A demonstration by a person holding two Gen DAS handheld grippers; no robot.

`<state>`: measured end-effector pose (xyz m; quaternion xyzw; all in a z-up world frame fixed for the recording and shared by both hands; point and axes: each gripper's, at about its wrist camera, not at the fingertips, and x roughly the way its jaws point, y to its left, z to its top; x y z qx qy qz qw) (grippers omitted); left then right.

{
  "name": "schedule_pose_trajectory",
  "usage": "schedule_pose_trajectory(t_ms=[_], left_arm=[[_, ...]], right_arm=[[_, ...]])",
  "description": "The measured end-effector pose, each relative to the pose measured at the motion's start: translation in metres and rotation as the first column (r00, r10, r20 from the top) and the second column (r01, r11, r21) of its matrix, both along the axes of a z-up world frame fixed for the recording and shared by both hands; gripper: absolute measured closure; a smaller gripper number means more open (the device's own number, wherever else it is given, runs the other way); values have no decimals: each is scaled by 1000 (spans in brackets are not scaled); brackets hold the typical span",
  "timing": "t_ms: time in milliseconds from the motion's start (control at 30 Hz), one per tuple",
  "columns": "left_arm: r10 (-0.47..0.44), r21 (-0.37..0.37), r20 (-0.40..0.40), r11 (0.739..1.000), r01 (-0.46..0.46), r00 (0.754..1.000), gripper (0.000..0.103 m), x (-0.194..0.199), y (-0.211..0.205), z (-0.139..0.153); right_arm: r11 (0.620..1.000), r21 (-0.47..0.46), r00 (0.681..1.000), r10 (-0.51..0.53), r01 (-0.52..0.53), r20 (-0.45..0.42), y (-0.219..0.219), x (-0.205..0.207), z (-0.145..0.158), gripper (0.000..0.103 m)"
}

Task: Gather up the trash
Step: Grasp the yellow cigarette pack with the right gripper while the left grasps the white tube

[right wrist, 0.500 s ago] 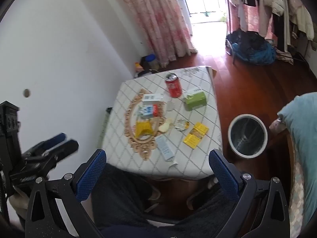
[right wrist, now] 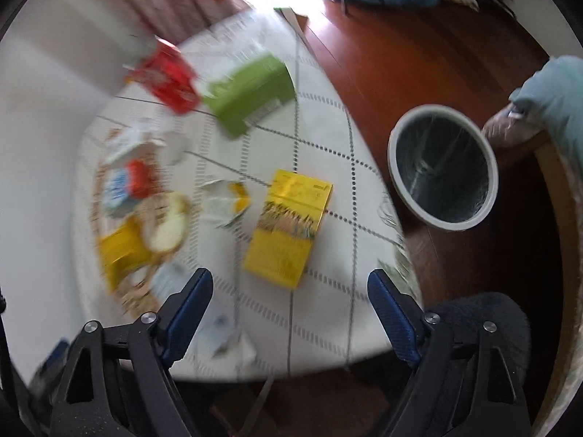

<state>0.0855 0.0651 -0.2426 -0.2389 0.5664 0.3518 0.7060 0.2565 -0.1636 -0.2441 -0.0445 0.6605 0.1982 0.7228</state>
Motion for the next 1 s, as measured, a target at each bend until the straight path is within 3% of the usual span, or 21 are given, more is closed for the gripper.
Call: schedule_pose_trajectory(t_ms=[67, 233, 333, 367, 467, 633, 767, 800, 833, 900, 1000], left_arm=[[14, -29, -25, 999, -15, 1000, 0, 6, 5, -20], [27, -100, -52, 994, -32, 998, 1, 15, 9, -48], [7, -134, -29, 991, -11, 1000, 6, 20, 3, -52], [-4, -154, -9, 988, 2, 1000, 9, 22, -1, -51], [-24, -216, 46, 976, 34, 999, 19, 29, -15, -47], [-57, -321, 104, 943, 88, 993, 19, 51, -41, -52], [-55, -373, 94, 924, 86, 994, 19, 70, -59, -65], [-60, -374, 89, 923, 89, 994, 23, 74, -62, -66], [-71, -359, 81, 928, 95, 994, 41, 76, -65, -69], [-112, -318, 49, 940, 121, 993, 64, 75, -69, -65], [-162, -259, 43, 951, 167, 986, 68, 61, -70, -58]], right_arm=[[999, -23, 997, -29, 28, -65, 17, -1, -29, 17], [997, -76, 995, -31, 24, -91, 61, 5, -71, 14], [988, -145, 998, 58, -61, -20, 77, 0, -64, 37], [987, -137, 996, 88, -88, -10, 80, -1, -63, 39], [982, -133, 991, 130, -132, -24, 62, -2, -62, 40], [989, -105, 994, 102, -105, -37, 17, -5, -53, 40], [995, -83, 998, 59, -61, -26, -18, 3, -40, 40], [994, -85, 998, 66, -68, -16, -22, 1, -36, 39], [993, -90, 997, 80, -80, -8, -20, -3, -32, 39], [990, -92, 994, 112, -111, 10, -20, -3, -36, 39], [987, -73, 989, 145, -146, -17, -16, -14, -41, 39]])
